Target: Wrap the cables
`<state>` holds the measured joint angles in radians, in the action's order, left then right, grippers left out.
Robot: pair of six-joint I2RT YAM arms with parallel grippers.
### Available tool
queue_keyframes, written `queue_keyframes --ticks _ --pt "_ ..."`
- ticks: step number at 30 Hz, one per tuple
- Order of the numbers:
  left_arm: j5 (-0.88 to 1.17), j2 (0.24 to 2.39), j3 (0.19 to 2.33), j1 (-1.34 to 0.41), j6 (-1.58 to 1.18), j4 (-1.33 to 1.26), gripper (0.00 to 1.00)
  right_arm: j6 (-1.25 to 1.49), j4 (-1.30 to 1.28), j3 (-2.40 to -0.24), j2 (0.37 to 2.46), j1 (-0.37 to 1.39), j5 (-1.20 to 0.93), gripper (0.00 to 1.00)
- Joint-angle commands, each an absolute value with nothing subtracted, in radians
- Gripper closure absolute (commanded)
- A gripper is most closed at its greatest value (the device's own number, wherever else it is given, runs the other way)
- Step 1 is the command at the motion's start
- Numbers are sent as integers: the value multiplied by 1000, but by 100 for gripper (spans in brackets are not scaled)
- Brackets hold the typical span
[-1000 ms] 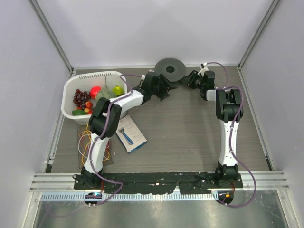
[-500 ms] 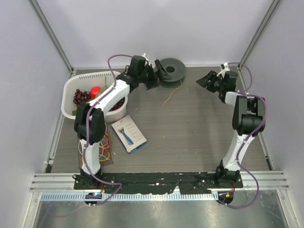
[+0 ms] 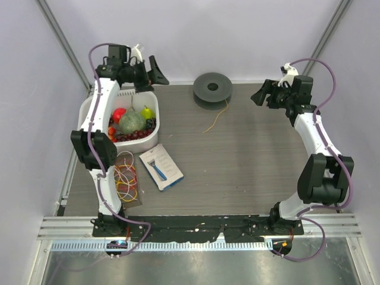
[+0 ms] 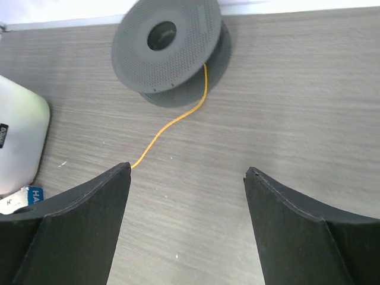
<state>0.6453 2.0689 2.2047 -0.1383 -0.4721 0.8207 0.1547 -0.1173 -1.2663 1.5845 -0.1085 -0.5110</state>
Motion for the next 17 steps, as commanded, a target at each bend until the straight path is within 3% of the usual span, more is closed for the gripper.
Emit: queue_keyframes --ticks 1,3,7,12,17 --pt "545 1947 2265 -115 -204 1021 0 95 -308 -1296 1483 -107 -387 18" --pt "354 1928 2284 -120 -173 1089 0 77 -339 -1273 1445 -109 -361 17" --pt "201 1853 2174 -120 -130 1154 0 54 -342 -1201 1350 -109 -336 17" --pt "129 1654 1847 -124 -112 944 1 61 -324 -1115 1279 -109 -325 17" --pt "94 1614 1813 -146 -75 943 1 75 -307 -1103 1235 -106 -330 17"
